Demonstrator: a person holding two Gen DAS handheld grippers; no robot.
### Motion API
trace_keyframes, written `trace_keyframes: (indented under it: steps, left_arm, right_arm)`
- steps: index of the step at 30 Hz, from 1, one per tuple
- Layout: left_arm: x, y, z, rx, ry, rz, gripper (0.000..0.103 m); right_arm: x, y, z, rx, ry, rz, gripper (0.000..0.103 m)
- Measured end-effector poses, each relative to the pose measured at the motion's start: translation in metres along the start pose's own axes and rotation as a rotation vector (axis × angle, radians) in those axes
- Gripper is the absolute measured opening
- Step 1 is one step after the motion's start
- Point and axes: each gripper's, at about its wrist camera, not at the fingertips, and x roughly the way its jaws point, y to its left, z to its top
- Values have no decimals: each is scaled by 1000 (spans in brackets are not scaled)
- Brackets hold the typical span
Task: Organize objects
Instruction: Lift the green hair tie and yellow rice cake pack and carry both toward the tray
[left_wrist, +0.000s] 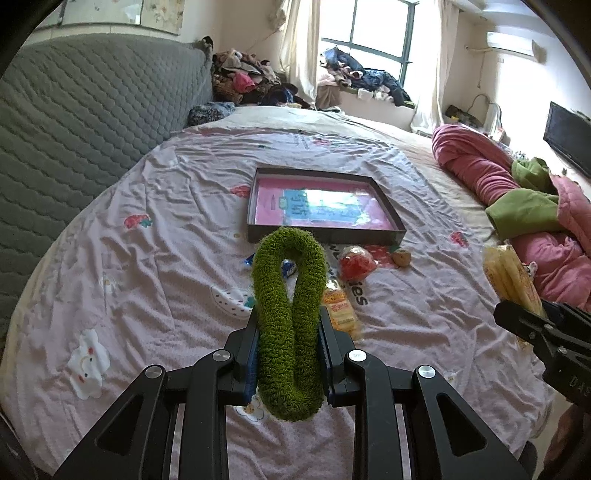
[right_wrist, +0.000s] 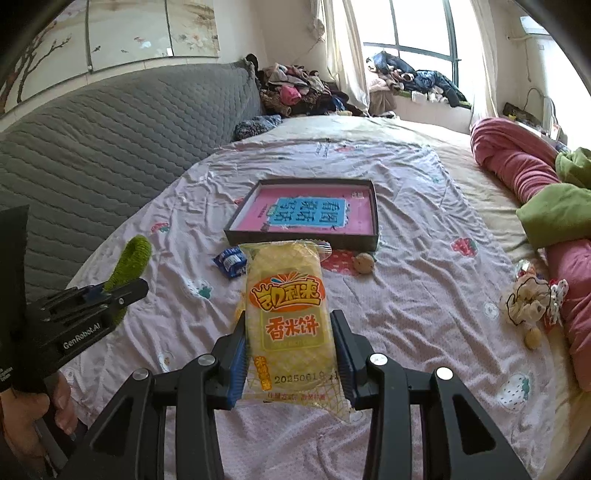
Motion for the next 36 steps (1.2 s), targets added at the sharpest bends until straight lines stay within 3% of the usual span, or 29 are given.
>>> trace_keyframes:
  steps: [16,36]
  left_arm:
    - [2,-19,39,21,-37,-2,27]
    - [36,-23,81,31,-44,2,27]
  right_arm:
    - [2,4,30,-13,-42,10,41]
    - [25,-5,70,-25,-69,1,41]
